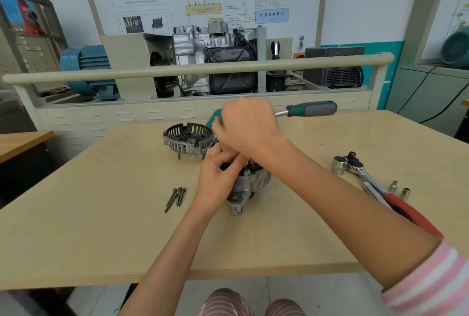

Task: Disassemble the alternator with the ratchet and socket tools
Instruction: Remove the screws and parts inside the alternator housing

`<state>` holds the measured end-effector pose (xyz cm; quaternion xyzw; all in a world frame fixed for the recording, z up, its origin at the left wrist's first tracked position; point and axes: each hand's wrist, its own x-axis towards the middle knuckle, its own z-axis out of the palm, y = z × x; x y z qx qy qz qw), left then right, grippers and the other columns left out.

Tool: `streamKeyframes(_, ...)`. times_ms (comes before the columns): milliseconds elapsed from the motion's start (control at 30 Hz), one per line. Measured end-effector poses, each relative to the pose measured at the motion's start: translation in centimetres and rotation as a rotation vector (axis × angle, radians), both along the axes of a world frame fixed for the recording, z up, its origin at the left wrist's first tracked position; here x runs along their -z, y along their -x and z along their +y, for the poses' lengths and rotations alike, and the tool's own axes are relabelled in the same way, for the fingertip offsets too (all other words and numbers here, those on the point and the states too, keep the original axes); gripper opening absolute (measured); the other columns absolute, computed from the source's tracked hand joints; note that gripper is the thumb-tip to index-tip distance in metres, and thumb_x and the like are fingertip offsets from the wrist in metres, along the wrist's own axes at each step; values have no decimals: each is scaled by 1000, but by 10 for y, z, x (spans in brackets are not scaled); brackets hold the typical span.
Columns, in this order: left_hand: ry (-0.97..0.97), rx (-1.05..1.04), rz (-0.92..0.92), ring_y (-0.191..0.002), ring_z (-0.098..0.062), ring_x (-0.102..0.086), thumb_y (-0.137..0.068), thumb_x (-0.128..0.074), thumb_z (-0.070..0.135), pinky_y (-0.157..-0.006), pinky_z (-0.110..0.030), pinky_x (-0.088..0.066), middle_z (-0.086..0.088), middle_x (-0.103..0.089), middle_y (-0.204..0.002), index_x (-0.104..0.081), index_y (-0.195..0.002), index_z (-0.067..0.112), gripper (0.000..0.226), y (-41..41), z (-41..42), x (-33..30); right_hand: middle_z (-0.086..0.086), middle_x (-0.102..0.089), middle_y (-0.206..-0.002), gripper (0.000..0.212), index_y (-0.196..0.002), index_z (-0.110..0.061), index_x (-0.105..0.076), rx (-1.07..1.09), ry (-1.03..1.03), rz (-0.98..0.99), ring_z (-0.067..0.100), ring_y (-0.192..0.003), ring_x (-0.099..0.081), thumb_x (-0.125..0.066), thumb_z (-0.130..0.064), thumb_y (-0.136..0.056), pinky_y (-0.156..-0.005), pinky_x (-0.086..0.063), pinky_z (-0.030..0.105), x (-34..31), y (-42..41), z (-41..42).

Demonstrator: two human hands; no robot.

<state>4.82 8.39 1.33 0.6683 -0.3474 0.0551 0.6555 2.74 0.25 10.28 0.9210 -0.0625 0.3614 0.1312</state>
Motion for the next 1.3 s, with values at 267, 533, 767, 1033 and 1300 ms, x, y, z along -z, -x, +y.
streamKeyframes(267, -49, 38, -41, -105, -27, -49, -90, -59, 17, -99, -37, -37, -27, -55, -102, -70, -88, 32, 19, 2, 4, -3, -5, -36, -48, 40, -53, -19, -34, -269, -44, 153, 6, -45, -28, -44, -34, -89, -44, -17, 26, -8, 4, -15)
streamKeyframes(533, -10, -16, -17, -80, -13, -44, -86, -63, 11, -77, -23, -36, 2, -45, -71, -69, -71, 31, 26, 0, -1, 0, -2, -30, -55, 39, -55, -15, -30, 121, 6, 64, 14, -45, -26, -46, -16, -91, -42, -17, 23, -3, -4, 3)
streamKeyframes(767, -119, 27, -70, -106, -22, -45, -92, -57, 21, -94, -26, -35, -22, -54, -102, -67, -81, 36, 21, 4, 5, -4, -7, -32, -47, 43, -52, -21, -30, -296, 44, 161, 7, -44, -26, -44, -33, -91, -45, -21, 28, -9, 4, -16)
streamKeyframes(1033, -11, -37, -68, -77, -14, -41, -86, -64, 8, -74, -24, -34, 0, -42, -69, -66, -70, 33, 30, 2, -3, 0, -2, -30, -54, 39, -55, -16, -31, 74, 33, 74, 13, -44, -26, -46, -20, -92, -42, -16, 23, -3, -2, -1)
streamKeyframes(1300, -117, -4, -57, -96, -14, -44, -92, -57, 19, -88, -21, -33, -17, -53, -93, -67, -81, 31, 19, 7, 2, -4, -6, -31, -49, 37, -58, -16, -41, -98, 41, 60, 9, -44, -26, -42, -32, -91, -43, -14, 24, -4, 5, -13)
